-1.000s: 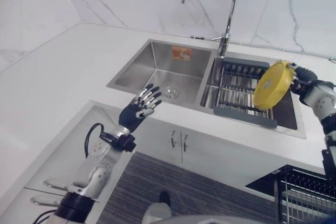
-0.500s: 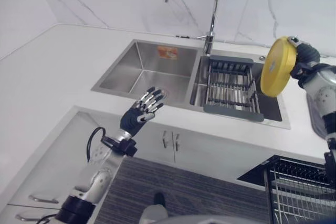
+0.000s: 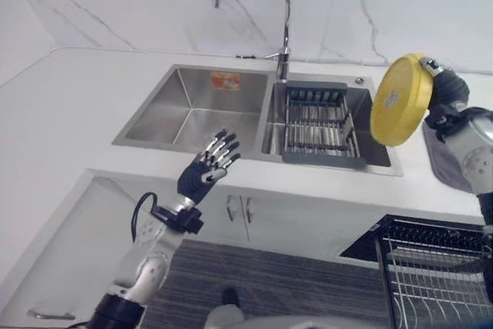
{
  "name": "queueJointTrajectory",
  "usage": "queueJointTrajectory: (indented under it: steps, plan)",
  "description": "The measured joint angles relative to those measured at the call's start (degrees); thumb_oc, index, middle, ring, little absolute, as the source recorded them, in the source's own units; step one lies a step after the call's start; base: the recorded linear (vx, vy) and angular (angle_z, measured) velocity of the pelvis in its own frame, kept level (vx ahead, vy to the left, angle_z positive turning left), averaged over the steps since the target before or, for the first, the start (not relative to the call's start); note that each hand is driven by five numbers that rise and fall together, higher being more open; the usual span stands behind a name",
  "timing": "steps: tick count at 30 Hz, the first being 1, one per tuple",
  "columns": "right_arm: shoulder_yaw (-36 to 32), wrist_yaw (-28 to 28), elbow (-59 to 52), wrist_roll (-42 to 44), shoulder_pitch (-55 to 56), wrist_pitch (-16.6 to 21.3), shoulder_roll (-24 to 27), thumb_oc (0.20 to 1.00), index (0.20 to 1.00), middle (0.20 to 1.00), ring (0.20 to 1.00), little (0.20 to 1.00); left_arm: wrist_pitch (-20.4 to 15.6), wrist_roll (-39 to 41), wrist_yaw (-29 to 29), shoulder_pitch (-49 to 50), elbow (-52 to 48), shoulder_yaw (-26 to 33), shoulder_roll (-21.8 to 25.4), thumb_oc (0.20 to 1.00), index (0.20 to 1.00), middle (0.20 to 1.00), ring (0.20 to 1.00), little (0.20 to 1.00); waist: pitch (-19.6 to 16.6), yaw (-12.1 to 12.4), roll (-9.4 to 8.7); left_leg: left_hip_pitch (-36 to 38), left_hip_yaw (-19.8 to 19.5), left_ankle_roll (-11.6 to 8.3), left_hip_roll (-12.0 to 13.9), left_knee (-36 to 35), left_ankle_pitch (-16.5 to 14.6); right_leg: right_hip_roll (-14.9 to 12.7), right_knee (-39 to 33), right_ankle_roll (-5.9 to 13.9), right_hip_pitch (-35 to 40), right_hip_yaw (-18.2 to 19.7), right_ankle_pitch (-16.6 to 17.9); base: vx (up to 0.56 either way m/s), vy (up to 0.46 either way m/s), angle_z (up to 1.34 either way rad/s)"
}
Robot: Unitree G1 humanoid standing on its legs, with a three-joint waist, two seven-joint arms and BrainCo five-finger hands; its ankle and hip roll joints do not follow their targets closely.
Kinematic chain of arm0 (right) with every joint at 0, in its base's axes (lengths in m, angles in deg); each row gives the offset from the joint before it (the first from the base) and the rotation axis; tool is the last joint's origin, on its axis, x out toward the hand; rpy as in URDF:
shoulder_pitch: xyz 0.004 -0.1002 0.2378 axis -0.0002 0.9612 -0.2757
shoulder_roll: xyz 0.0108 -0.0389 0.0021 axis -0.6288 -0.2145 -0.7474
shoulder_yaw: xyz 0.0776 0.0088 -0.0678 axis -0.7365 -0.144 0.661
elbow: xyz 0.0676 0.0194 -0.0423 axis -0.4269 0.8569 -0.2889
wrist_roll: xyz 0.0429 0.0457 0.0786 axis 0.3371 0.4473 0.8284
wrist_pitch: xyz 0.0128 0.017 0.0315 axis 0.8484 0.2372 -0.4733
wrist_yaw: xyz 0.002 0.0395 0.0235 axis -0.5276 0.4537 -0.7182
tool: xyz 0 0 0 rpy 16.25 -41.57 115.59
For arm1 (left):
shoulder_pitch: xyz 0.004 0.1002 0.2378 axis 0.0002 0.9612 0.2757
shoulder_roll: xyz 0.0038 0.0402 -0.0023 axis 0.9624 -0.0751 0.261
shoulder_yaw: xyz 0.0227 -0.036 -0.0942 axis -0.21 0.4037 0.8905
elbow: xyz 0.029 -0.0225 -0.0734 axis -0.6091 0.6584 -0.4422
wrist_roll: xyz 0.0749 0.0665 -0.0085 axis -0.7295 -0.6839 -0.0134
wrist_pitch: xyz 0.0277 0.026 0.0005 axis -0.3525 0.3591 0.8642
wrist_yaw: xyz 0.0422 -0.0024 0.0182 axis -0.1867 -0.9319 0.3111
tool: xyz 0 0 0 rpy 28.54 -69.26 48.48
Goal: Place the dishes in the dishwasher.
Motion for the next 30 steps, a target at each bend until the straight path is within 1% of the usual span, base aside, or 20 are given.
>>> queueJointTrajectory:
  steps: [3, 5, 6, 7, 8, 9, 11, 13, 15, 16, 17, 18, 19, 22, 25, 26, 27, 28, 29, 30]
  plan:
    - [-1.75, -0.06, -0.46, 2.24, 1.91, -1.02, 0.94, 0.200, 0.200, 0.200, 0.200, 0.200, -0.14, -0.04, -0.45, 0.23, 0.00, -0.21, -1.31, 1.000, 1.000, 1.000, 1.000, 1.000, -0.40, -0.03, 0.81, -1.38, 0.41, -0.14, 0.60, 0.08, 1.30, 0.73, 0.00, -0.60, -1.36, -0.26, -0.24, -0.16, 0.005, 0.01]
    - [-1.84, -0.06, 0.53, 3.68, 2.05, -0.99, 2.44, 0.200, 0.200, 0.200, 0.200, 0.200, -0.29, -0.02, -1.00, 0.15, 0.00, -0.56, -2.13, 1.000, 1.000, 1.000, 1.000, 1.000, -0.30, -0.07, 0.96, -3.52, 2.04, -0.34, 0.43, 2.94, 1.52, -0.28, -0.37, -1.63, -2.52, -0.29, -0.39, -0.15, 0.133, 0.00]
    - [-2.24, -0.07, 0.47, 4.81, 2.84, -0.79, 2.35, 0.200, 0.200, 0.200, 0.200, 0.200, -0.31, -0.02, -1.02, -0.04, -0.02, -0.62, -2.16, 1.000, 1.000, 1.000, 1.000, 1.000, 0.12, -0.46, -0.24, -5.69, 1.89, -1.37, -0.15, 7.71, -0.02, -1.67, -0.36, -1.58, -2.69, -0.33, -0.13, -0.09, 0.244, -0.04]
    - [-3.29, -0.03, -0.21, 6.03, 4.40, -0.60, 1.69, 0.200, 0.200, 0.200, 0.200, 0.200, -0.31, -0.02, -1.05, -0.24, -0.04, -1.25, -2.32, 1.000, 1.000, 1.000, 1.000, 1.000, 0.25, -0.58, -1.15, -7.30, 1.50, -1.97, -1.90, 13.42, -4.15, -3.58, -0.29, -0.97, -2.54, -0.32, 0.36, -0.03, 0.249, -0.08]
    - [-4.01, 0.01, -0.59, 6.74, 4.77, -0.42, 0.61, 0.200, 0.200, 0.200, 0.200, 0.200, -0.47, -0.02, -1.15, -0.47, -0.04, -1.78, -2.56, 1.000, 1.000, 1.000, 1.000, 1.000, -0.02, -1.40, -0.44, -6.03, 2.04, 0.16, -4.30, 13.54, -6.76, -4.47, 0.02, 0.21, -2.33, -0.02, 1.12, 0.00, 0.301, -0.13]
    - [-3.98, 0.12, -0.61, 6.87, 4.92, 0.16, -0.62, 0.200, 0.200, 0.200, 0.200, 0.200, -0.56, -0.03, -1.15, -1.47, -0.01, -2.11, -2.79, 1.000, 1.000, 1.000, 1.000, 1.000, -0.11, -2.55, 0.52, -3.60, 3.07, 3.60, -5.84, 8.81, -8.96, -4.18, 0.05, 1.32, -2.01, 0.24, 1.77, 0.02, 0.262, -0.16]
    - [-4.59, 2.34, -4.76, 7.40, 8.39, 0.93, -4.10, 0.200, 0.200, 0.200, 0.200, 0.200, -0.45, -0.04, -0.38, -4.42, 0.50, -2.86, -2.71, 1.000, 1.000, 1.000, 1.000, 1.000, 0.52, -3.94, -1.59, 0.18, 3.24, 5.68, -8.83, 0.70, -5.61, -5.66, 1.06, 1.94, -2.54, 1.61, 2.86, 0.00, 0.240, -0.01]
    - [-5.67, 2.06, -11.62, 10.19, 14.26, 1.72, -5.89, 0.200, 0.200, 0.200, 0.200, 0.200, -0.39, -0.16, 0.26, -5.94, 0.42, -3.11, -2.41, 1.000, 1.000, 1.000, 1.000, 1.000, 1.36, -4.22, -3.53, 0.73, 3.13, 6.86, -10.07, -0.19, -5.58, -7.33, 4.47, 1.86, -4.12, 1.90, 2.78, -0.02, 0.231, 0.06]
    - [-8.91, 2.09, -11.98, 11.39, 17.61, 2.62, -6.62, 0.200, 0.200, 0.200, 0.200, 0.200, -0.39, -0.48, 0.71, -5.67, 0.44, -3.26, -1.48, 1.000, 1.000, 1.000, 1.000, 1.000, 1.49, -4.22, -3.87, 0.92, 3.03, 8.35, -10.21, -0.21, -6.23, -8.51, 10.33, 1.83, -7.38, 1.79, 2.86, -0.02, 0.205, -0.01]
    - [-9.04, 2.12, -12.00, 11.56, 17.91, 3.12, -6.80, 0.200, 0.200, 0.200, 0.200, 0.200, -0.38, -0.48, 0.91, -5.65, 0.45, -3.31, -0.35, 1.000, 1.000, 1.000, 1.000, 1.000, 1.54, -4.34, -3.91, 0.99, 3.13, 9.15, -10.14, -0.18, -6.18, -8.51, 11.16, 2.58, -8.23, 2.03, 2.02, -0.02, 0.174, -0.05]
    - [-9.13, 2.15, -12.31, 12.67, 18.24, 3.50, -6.88, 0.200, 0.200, 0.200, 0.200, 0.200, -0.43, -0.47, 1.01, -5.69, 0.44, -3.19, 0.38, 1.000, 1.000, 1.000, 1.000, 1.000, 1.63, -4.69, -4.01, 0.98, 3.33, 9.45, -10.14, -0.17, -6.41, -7.30, 9.96, 3.35, -8.92, 2.87, 1.46, -0.04, 0.176, -0.01]
    - [-9.14, 2.15, -13.91, 13.56, 19.86, 4.35, -7.20, 0.200, 0.200, 0.200, 0.200, 0.200, -0.46, -0.47, 1.02, -5.63, 0.44, -3.13, 0.63, 1.000, 1.000, 1.000, 1.000, 1.000, 1.96, -4.93, -4.60, 1.11, 3.44, 9.50, -10.51, -0.17, -6.49, -5.54, 7.89, 3.06, -9.70, 3.23, 2.30, -0.05, 0.150, 0.00]
    - [-9.15, 2.25, -14.79, 13.75, 20.47, 5.11, -8.14, 0.200, 0.200, 0.200, 0.200, 0.200, -0.47, -0.50, 1.07, -4.85, 0.43, -3.23, 0.42, 1.000, 1.000, 1.000, 1.000, 1.000, 2.24, -5.34, -4.88, 1.48, 3.85, 9.22, -10.74, -0.16, -6.66, -5.03, 7.18, 1.59, -9.75, 2.96, 3.45, -0.07, 0.133, -0.27]
    - [-9.72, 2.30, -16.32, 15.63, 21.80, 7.28, -10.17, 0.200, 0.200, 0.200, 0.200, 0.200, -0.67, -0.58, 1.04, -3.62, 0.24, -3.25, 0.42, 1.000, 1.000, 1.000, 1.000, 1.000, 3.97, -5.84, -5.75, 1.52, 7.61, 8.37, -10.44, -0.14, -7.24, -3.88, 3.83, 2.12, -10.49, 5.44, 7.37, -0.10, 0.096, -0.64]
    - [-12.31, 2.43, -18.34, 16.48, 24.35, 9.28, -11.45, 0.200, 0.200, 0.200, 0.200, 0.200, -1.07, -1.99, 1.37, -3.74, 0.24, -3.23, 0.18, 1.000, 1.000, 1.000, 1.000, 1.000, 6.39, -7.08, -6.86, 0.86, 9.95, 7.87, -9.81, -0.15, -7.69, -3.08, 3.18, 2.95, -12.47, 6.19, 10.72, -0.14, 0.047, -0.62]
    - [-12.94, 2.40, -18.88, 17.92, 25.13, 9.51, -12.27, 0.200, 0.200, 0.200, 0.200, 0.200, -1.40, -2.08, 1.86, -3.68, 0.22, -3.19, 0.53, 1.000, 1.000, 1.000, 1.000, 1.000, 7.34, -7.05, -6.81, 0.93, 12.94, 8.31, -8.88, -0.12, -7.51, -2.25, 2.00, 3.95, -13.46, 5.10, 14.11, -0.15, 0.005, -0.77]
    - [-13.05, 2.16, -18.84, 18.25, 25.37, 9.47, -12.18, 0.200, 0.200, 0.200, 0.200, 0.200, -2.06, -2.08, 2.24, -3.76, 0.35, -3.04, 1.00, 1.000, 1.000, 1.000, 1.000, 1.000, 8.25, -6.82, -6.23, 0.86, 15.30, 9.79, -7.58, -0.18, -6.84, -2.12, 2.38, 3.69, -13.42, 0.68, 13.78, -0.12, -0.013, -1.13]
    - [-13.13, 1.89, -16.42, 20.09, 24.14, 9.42, -11.06, 0.200, 0.200, 0.200, 0.200, 0.200, -2.57, -2.05, 2.55, -2.88, 0.38, -2.25, 0.17, 1.000, 1.000, 1.000, 1.000, 1.000, 9.54, -5.28, -3.87, 2.09, 17.51, 9.90, -4.71, 0.05, -6.78, -2.86, 12.35, -2.33, -13.38, -7.32, 6.27, -0.09, -0.063, -1.10]
    - [-14.28, 1.83, -14.60, 20.22, 23.91, 9.48, -9.28, 0.200, 0.200, 0.200, 0.200, 0.200, -3.02, -2.04, 2.53, -1.91, 0.35, -2.27, 0.15, 1.000, 1.000, 1.000, 1.000, 1.000, 9.56, -2.86, -1.64, 2.73, 18.73, 9.28, -2.44, 0.88, -7.29, -4.77, 21.90, -2.02, -11.65, -9.23, 1.34, -0.06, -0.092, -0.96]
    - [-15.86, 1.91, -14.01, 20.13, 23.54, 9.81, -8.81, 0.200, 0.200, 0.200, 0.200, 0.200, -3.65, -2.01, 2.48, -1.83, 0.35, -2.11, 0.26, 1.000, 1.000, 1.000, 1.000, 1.000, 9.46, -1.76, -1.39, 2.76, 18.87, 9.26, -2.11, 1.31, -7.56, -7.60, 26.49, -1.17, -8.81, -8.37, -1.65, -0.06, -0.217, -0.60]
